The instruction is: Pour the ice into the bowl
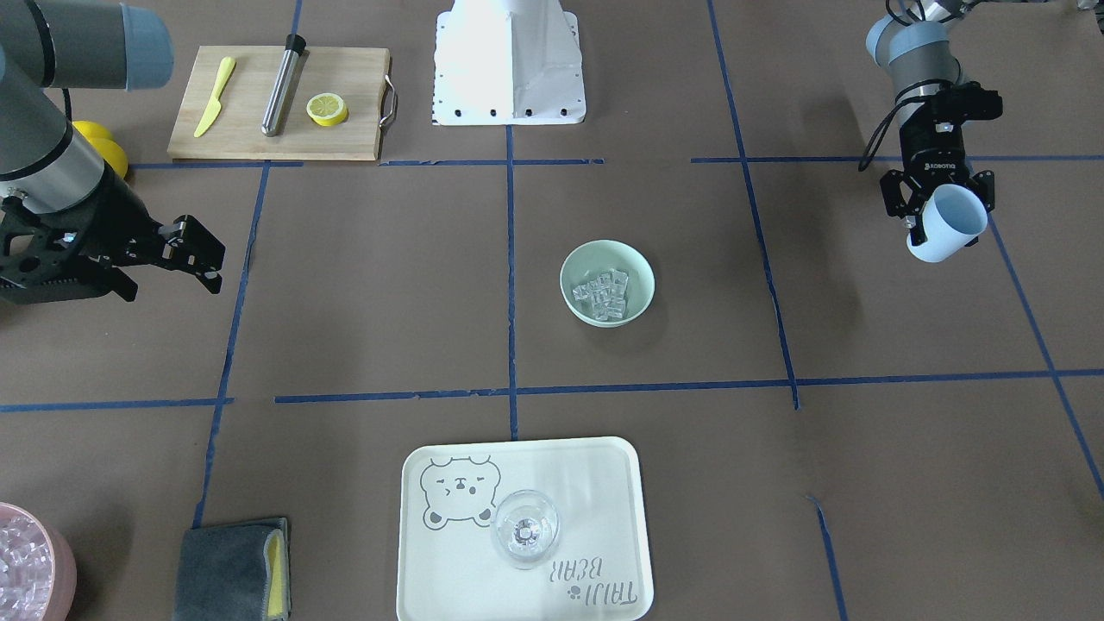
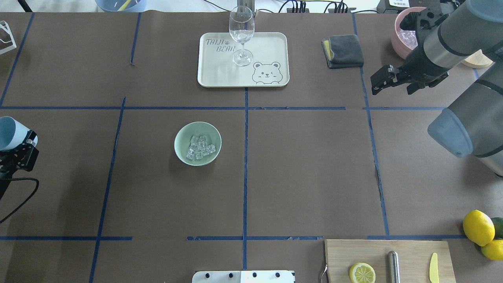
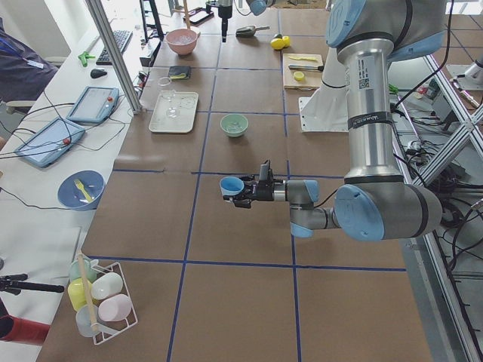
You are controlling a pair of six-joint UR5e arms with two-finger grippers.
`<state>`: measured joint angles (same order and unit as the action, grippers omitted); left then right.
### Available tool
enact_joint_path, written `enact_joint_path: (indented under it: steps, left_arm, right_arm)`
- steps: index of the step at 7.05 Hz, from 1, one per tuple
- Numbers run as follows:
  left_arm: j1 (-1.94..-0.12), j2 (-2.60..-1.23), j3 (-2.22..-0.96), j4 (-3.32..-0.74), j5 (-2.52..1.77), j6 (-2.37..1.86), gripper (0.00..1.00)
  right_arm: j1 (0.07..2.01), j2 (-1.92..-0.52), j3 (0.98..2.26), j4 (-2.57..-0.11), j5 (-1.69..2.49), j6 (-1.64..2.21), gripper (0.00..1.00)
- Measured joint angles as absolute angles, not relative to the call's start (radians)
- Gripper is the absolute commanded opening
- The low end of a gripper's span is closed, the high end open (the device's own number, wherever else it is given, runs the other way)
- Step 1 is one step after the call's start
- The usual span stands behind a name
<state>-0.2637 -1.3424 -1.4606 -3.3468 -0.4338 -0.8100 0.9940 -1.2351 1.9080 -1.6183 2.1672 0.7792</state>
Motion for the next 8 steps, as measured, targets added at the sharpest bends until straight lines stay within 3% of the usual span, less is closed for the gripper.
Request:
enact_joint_path:
  steps: [8]
  left_arm:
    - [-0.254,-1.358,-1.388,-3.286,-0.560,-1.120,0.00]
  right_arm:
    - [0.994,-1.237,1.905,-1.618,2.166,0.779,1.00]
